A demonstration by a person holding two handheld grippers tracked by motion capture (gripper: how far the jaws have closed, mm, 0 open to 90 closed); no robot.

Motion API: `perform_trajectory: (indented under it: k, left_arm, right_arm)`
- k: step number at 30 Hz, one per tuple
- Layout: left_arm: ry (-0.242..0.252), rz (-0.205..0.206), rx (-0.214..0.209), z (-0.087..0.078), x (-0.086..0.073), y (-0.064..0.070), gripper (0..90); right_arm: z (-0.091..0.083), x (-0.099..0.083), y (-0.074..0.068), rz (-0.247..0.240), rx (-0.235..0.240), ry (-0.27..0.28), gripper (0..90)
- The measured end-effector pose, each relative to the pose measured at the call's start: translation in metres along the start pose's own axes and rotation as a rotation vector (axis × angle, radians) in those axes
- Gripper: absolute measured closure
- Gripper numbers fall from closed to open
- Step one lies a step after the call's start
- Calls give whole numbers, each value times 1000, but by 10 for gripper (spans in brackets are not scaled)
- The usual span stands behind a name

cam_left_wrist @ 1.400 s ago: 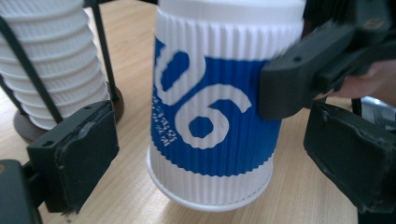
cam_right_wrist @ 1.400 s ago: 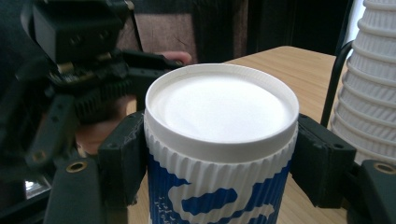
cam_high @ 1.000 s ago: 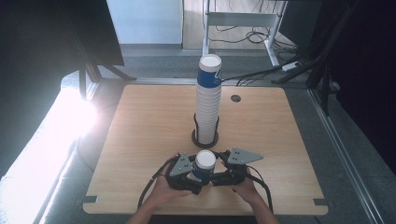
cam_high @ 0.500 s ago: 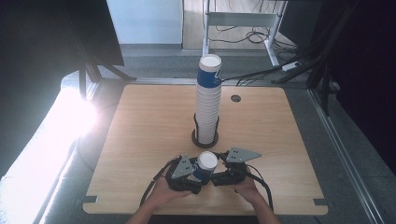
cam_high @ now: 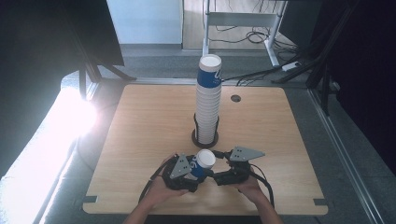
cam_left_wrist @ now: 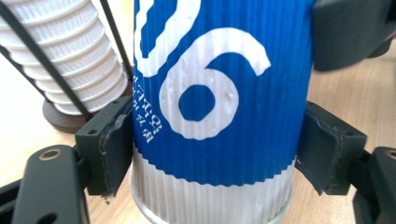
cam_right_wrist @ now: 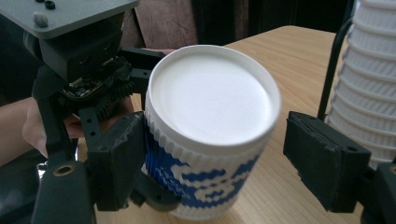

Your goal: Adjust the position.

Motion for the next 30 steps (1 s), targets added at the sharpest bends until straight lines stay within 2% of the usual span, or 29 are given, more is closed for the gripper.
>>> perform_trajectory:
  k: [3,6,11,17,21,24,30]
  left_arm:
    - [-11,14,20,-1,0,0,206]
    - [-38,44,54,0,-1,-1,206]
    - [-63,62,70,2,-3,-1,206]
    - [-95,86,107,3,-5,-1,206]
    - [-128,114,155,4,-5,-1,206]
    - [-158,152,201,5,-7,0,206]
    - [-191,187,225,7,-8,2,206]
  right_arm:
    - [-4,0,2,5,2,3,206]
    - [-10,0,5,3,2,6,202]
    - [-20,0,8,-13,-9,-2,202]
    - [-24,-5,9,-43,-8,-80,200]
    - [-21,-8,11,-56,-6,-130,198]
    - [-18,-10,11,-65,-7,-160,194]
    - [-16,-13,10,-79,-14,-195,190]
Point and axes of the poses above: each handheld gripper's, and its own axes: z roughly forward along the jaws, x roughly out of its top, y roughly to its right, the point moved 4 cm from there along z, roughly forward along the jaws, and after that the axes turned 13 degrees about -y, right-handed, at the moved point
